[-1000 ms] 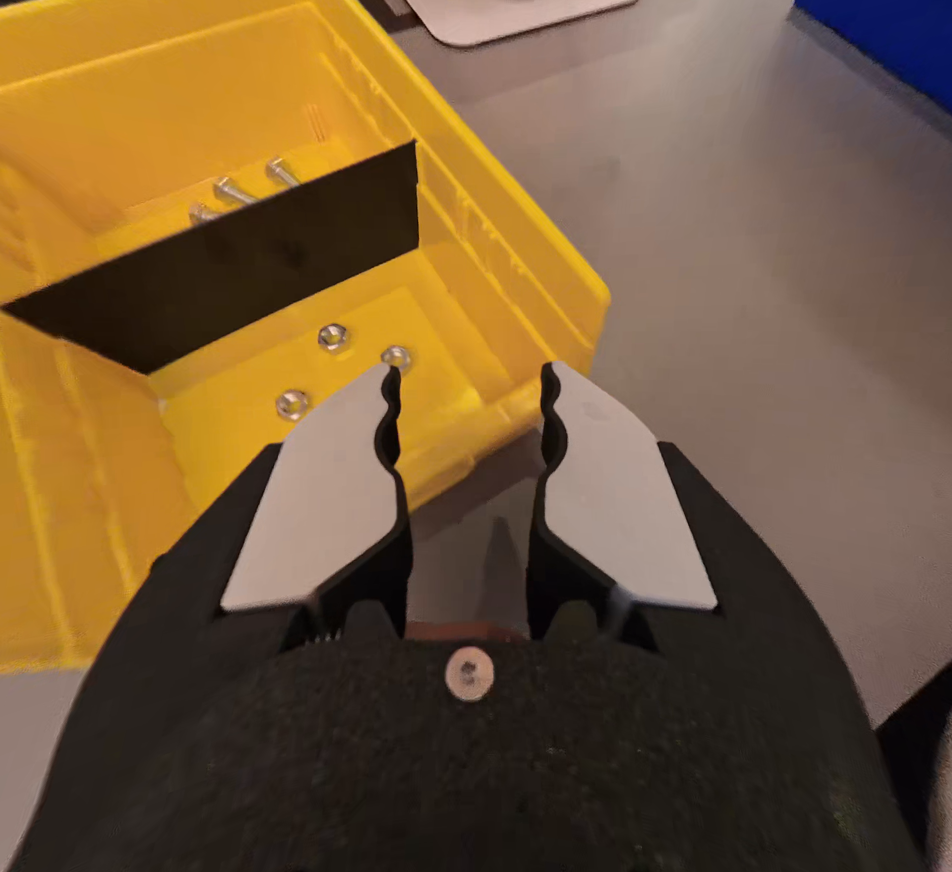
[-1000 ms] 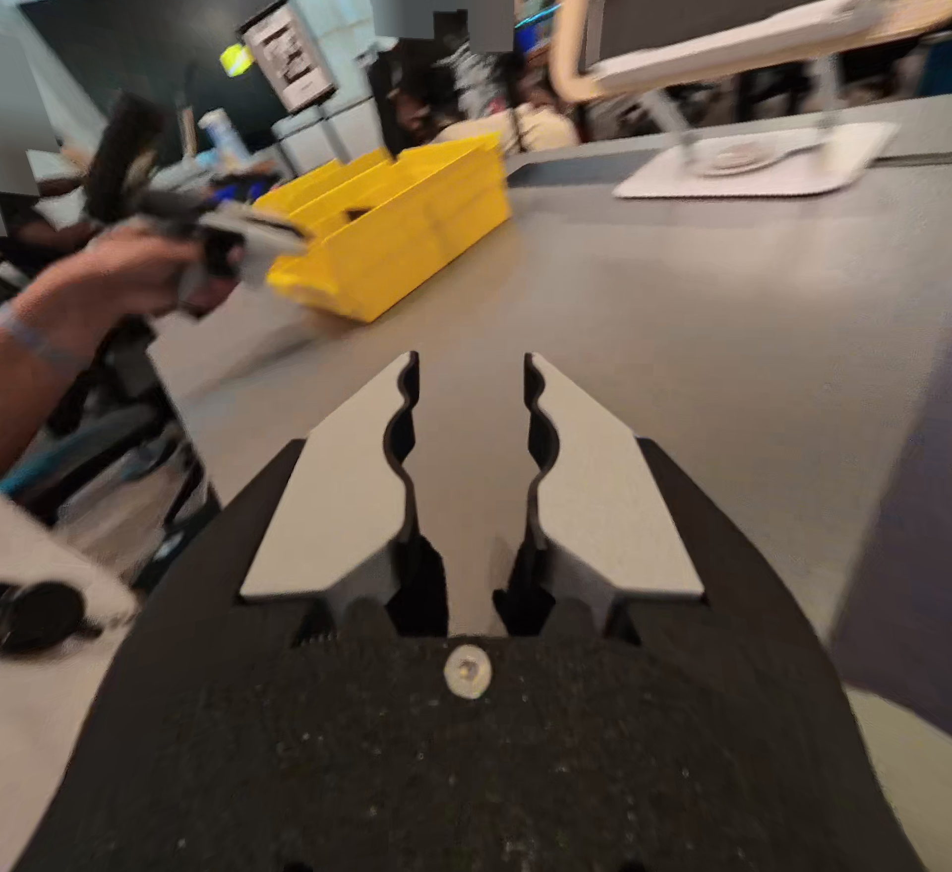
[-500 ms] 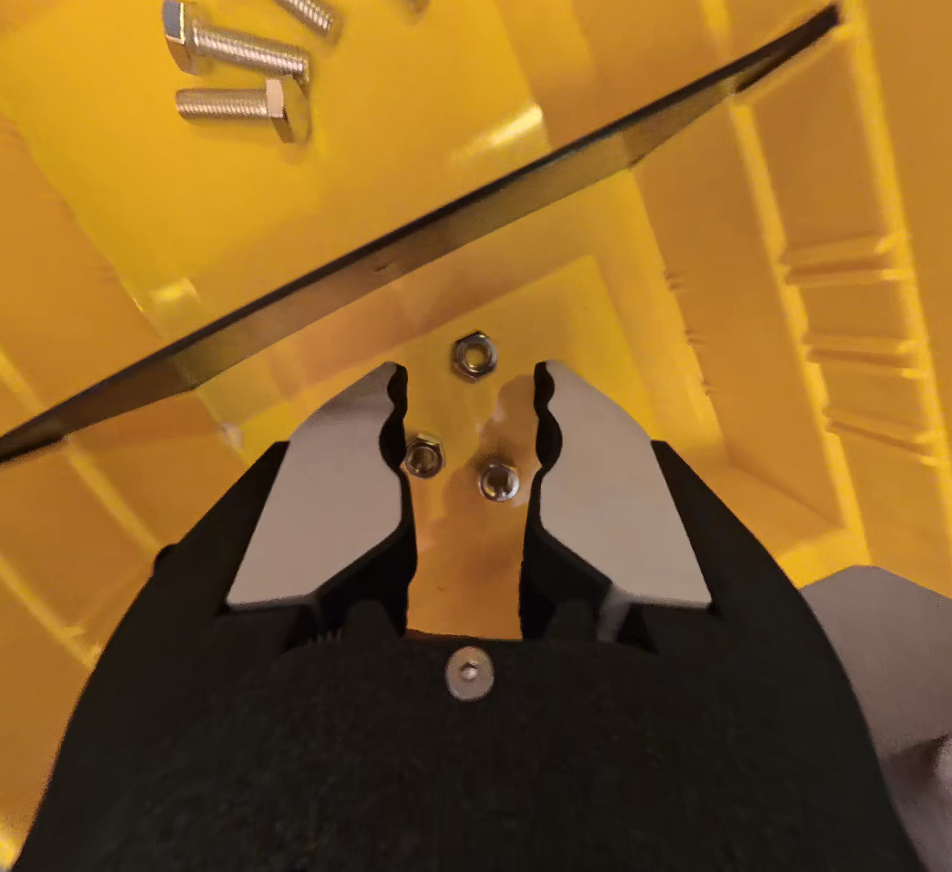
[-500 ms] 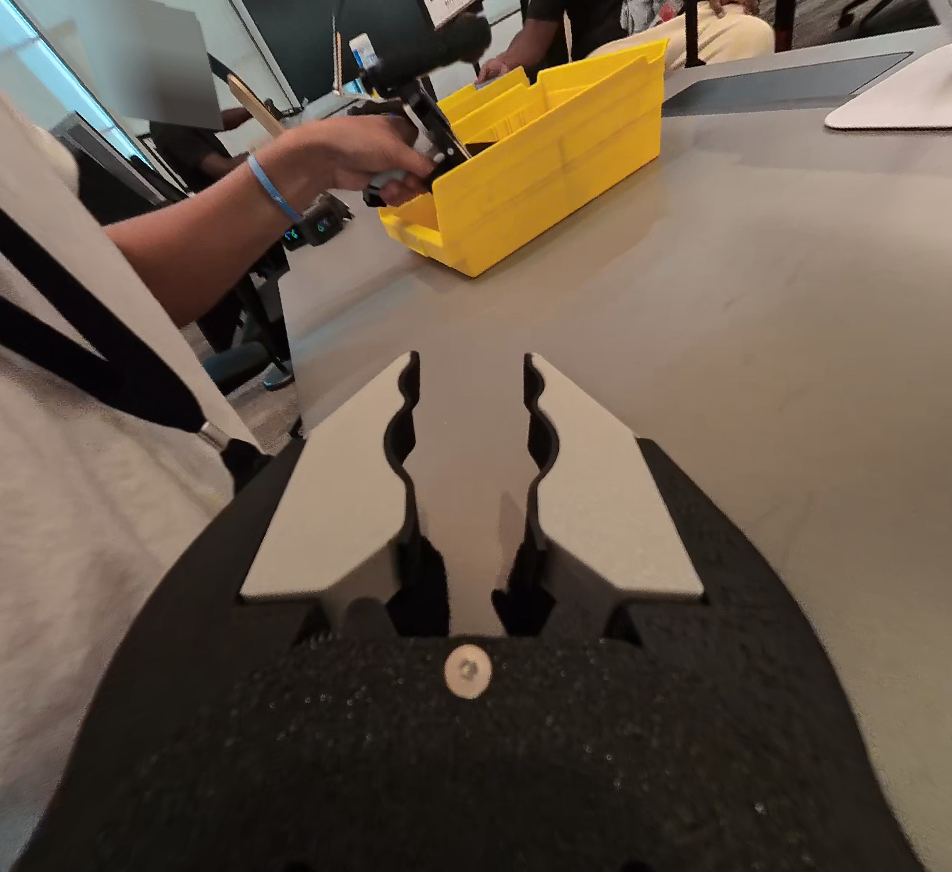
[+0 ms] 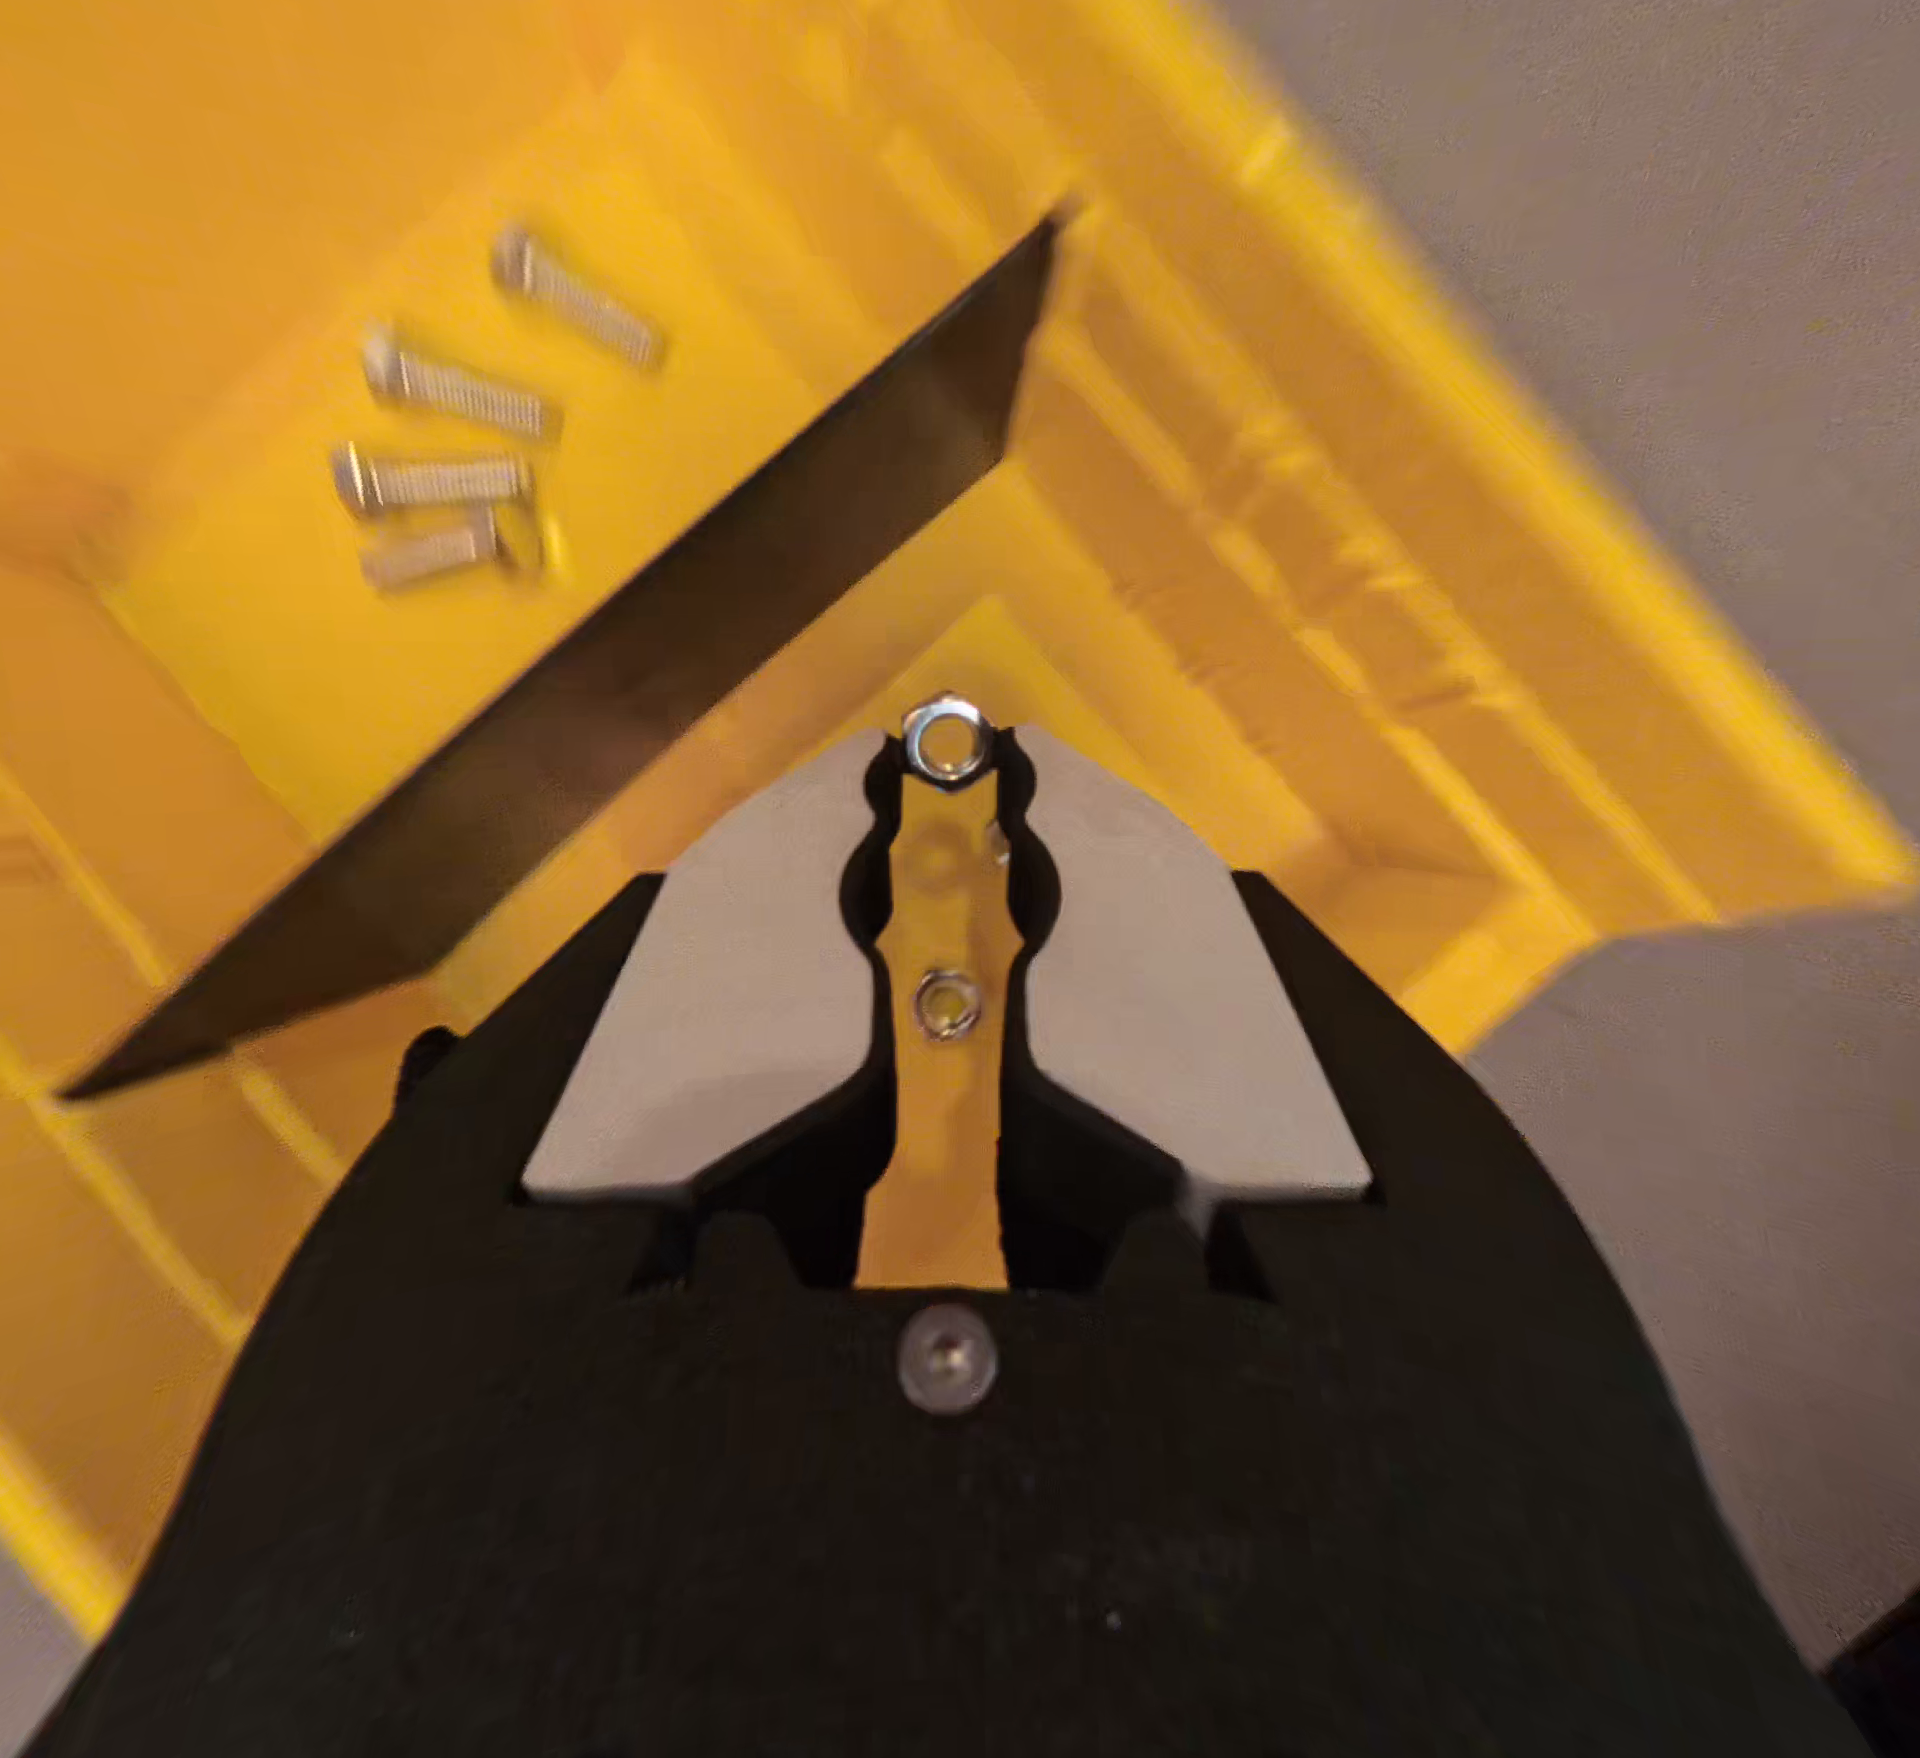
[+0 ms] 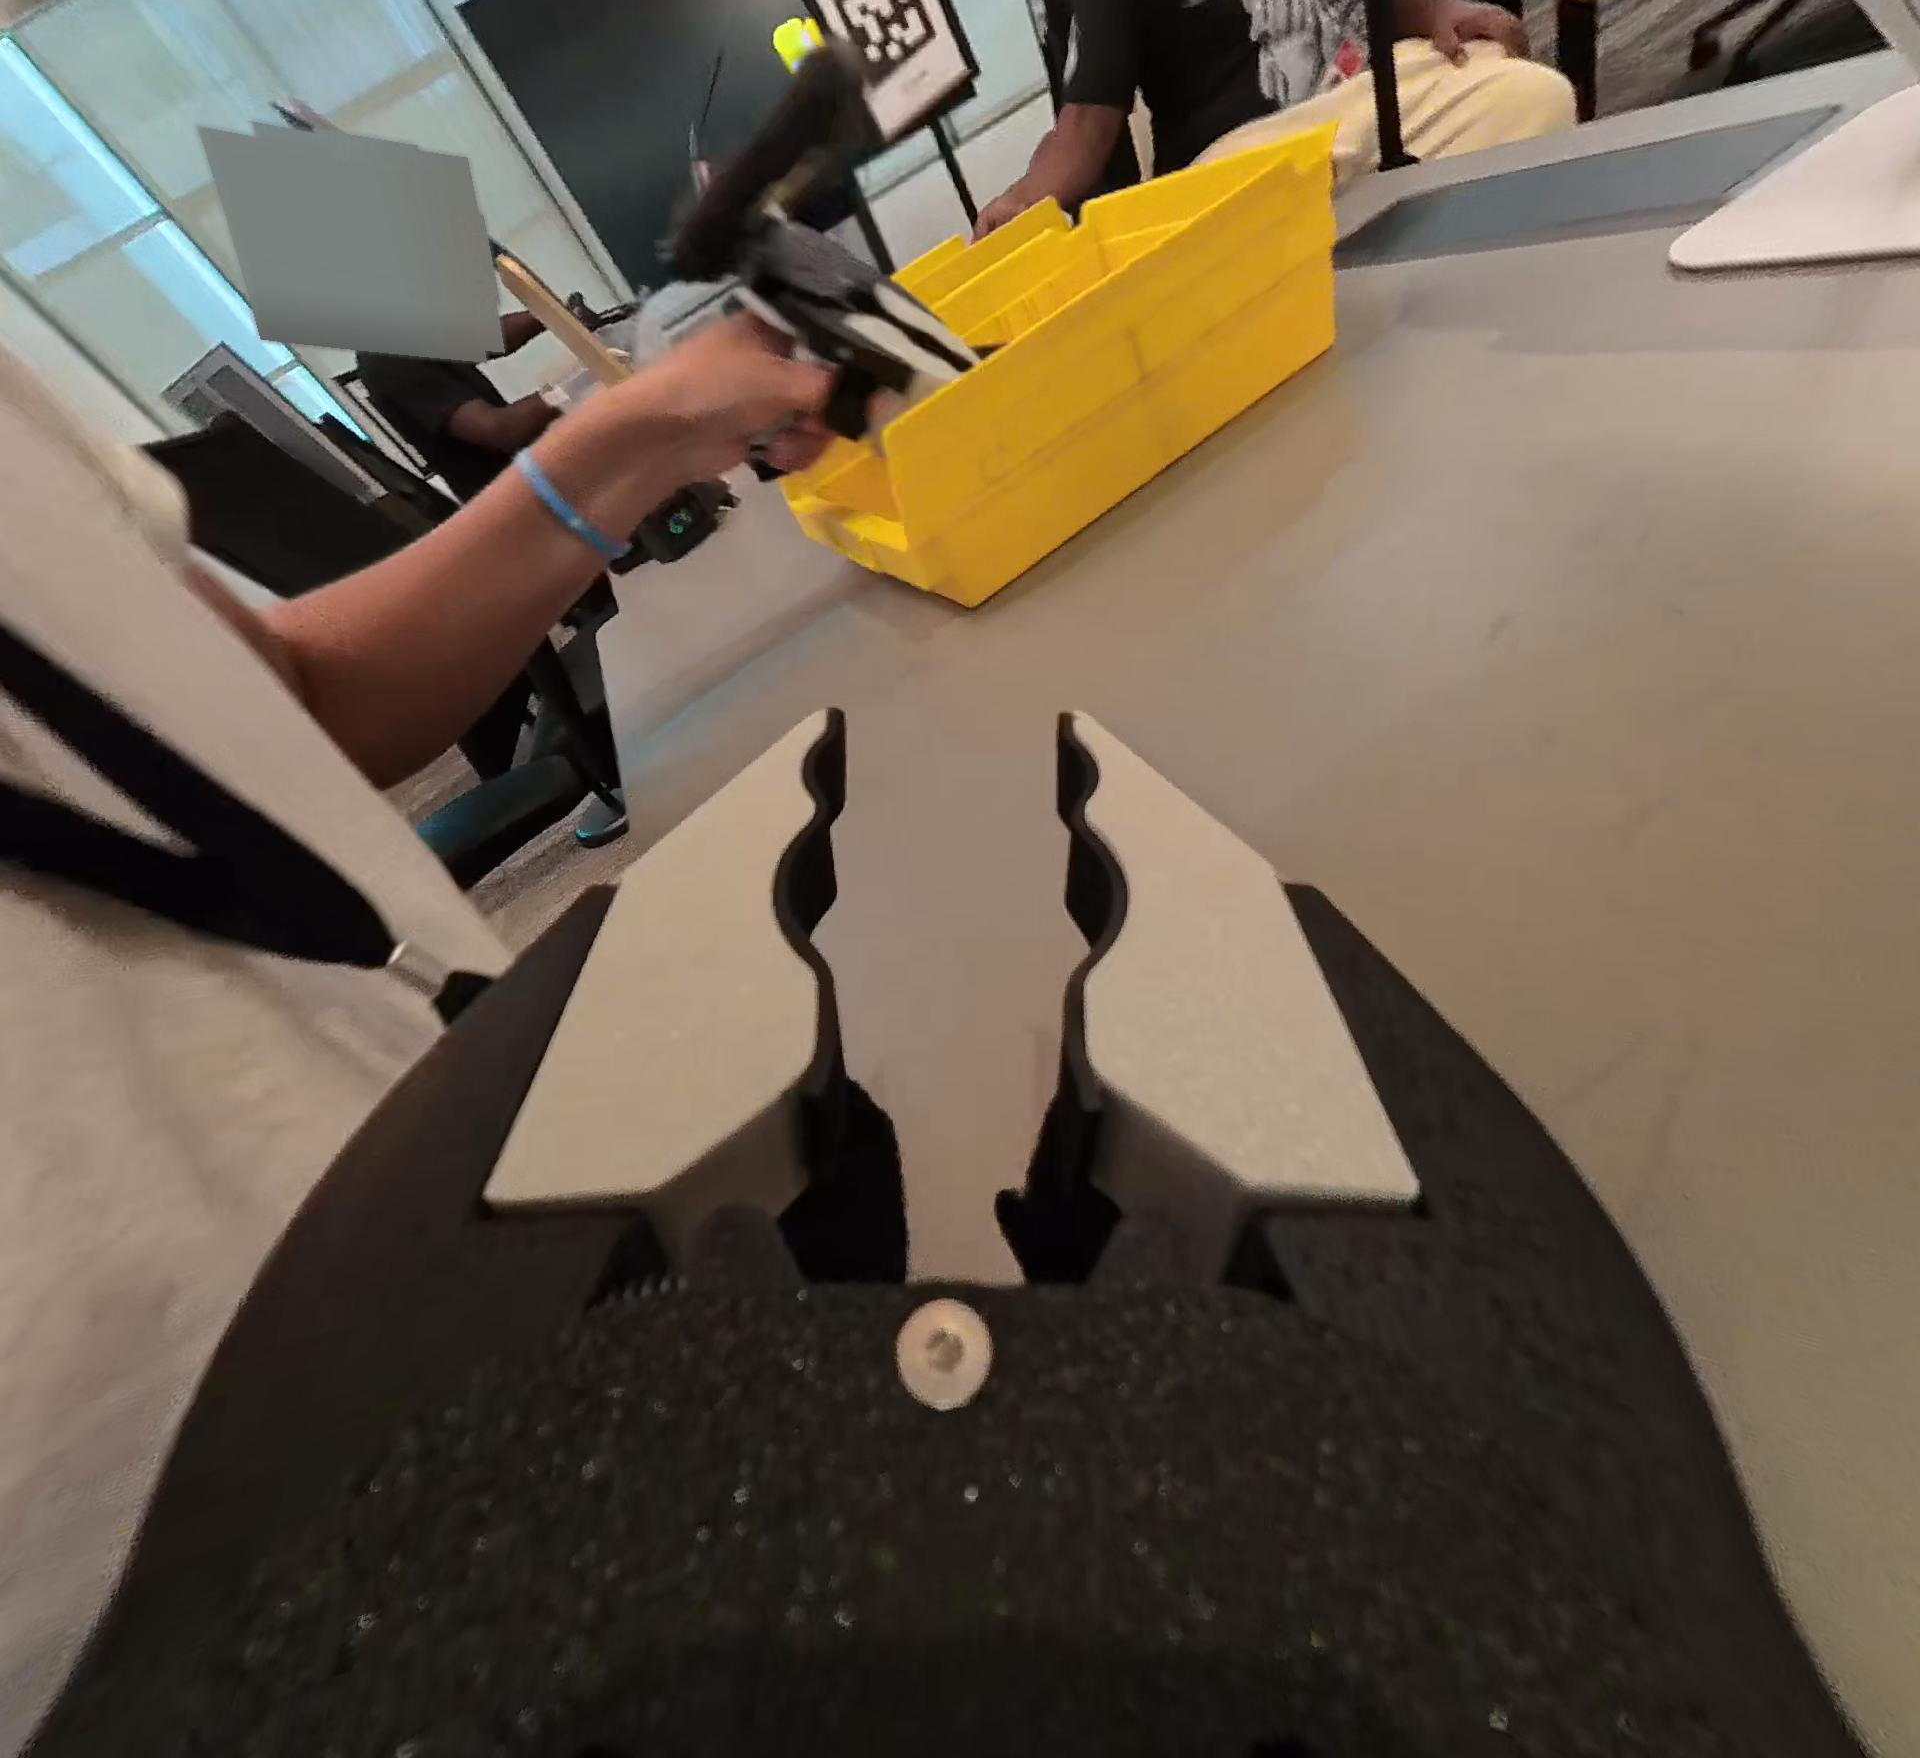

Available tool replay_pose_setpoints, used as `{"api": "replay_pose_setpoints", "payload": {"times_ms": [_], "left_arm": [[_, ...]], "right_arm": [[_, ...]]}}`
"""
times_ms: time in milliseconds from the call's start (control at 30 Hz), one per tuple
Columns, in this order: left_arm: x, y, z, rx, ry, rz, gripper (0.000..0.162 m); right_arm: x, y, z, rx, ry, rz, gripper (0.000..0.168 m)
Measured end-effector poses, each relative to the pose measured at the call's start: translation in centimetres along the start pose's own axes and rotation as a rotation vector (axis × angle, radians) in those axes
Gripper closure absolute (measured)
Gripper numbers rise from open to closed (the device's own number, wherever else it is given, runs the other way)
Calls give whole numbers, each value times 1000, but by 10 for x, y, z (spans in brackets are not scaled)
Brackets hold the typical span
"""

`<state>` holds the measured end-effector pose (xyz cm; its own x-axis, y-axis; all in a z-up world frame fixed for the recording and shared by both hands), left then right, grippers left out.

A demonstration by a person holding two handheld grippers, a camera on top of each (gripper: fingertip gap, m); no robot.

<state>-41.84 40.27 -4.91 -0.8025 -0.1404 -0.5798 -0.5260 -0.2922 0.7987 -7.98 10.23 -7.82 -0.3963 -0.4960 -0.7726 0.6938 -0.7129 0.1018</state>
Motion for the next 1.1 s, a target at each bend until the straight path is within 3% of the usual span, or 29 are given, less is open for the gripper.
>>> {"api": "replay_pose_setpoints", "payload": {"times_ms": [33,133,200,333,500,700,967,1100], "left_arm": [[-9,13,-11,9,-79,-102,145],[-34,50,-52,75,-252,-446,145],[-48,64,-82,170,-264,-689,145],[-60,60,-135,359,-243,-940,145],[-61,42,-177,440,-245,-989,146],[-57,39,-196,432,-285,-1005,146],[-57,34,-207,427,-324,-989,146],[-52,25,-205,401,-261,-904,144]], "right_arm": [[-2,-3,-2,13,-25,19,128],[-13,-25,-5,-35,-149,125,120],[-24,-47,-1,-131,-226,178,115],[-38,-87,13,-431,-442,188,116],[-36,-114,26,-694,-585,249,123],[-20,-111,21,-812,-702,207,144],[-15,-104,22,-766,-635,241,152],[-19,-99,12,-580,-490,235,153]]}}
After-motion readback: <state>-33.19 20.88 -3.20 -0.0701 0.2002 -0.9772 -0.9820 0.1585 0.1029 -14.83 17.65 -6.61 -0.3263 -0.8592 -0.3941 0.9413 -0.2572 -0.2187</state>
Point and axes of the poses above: each gripper's, where its closed fingertips meet, y back along the fingers, x out of its underside, z = x × y across the jaws, the point moved 10 cm from there along y, back along the fingers, and after that the axes turned 13 degrees about -y, right-handed, at the moved point
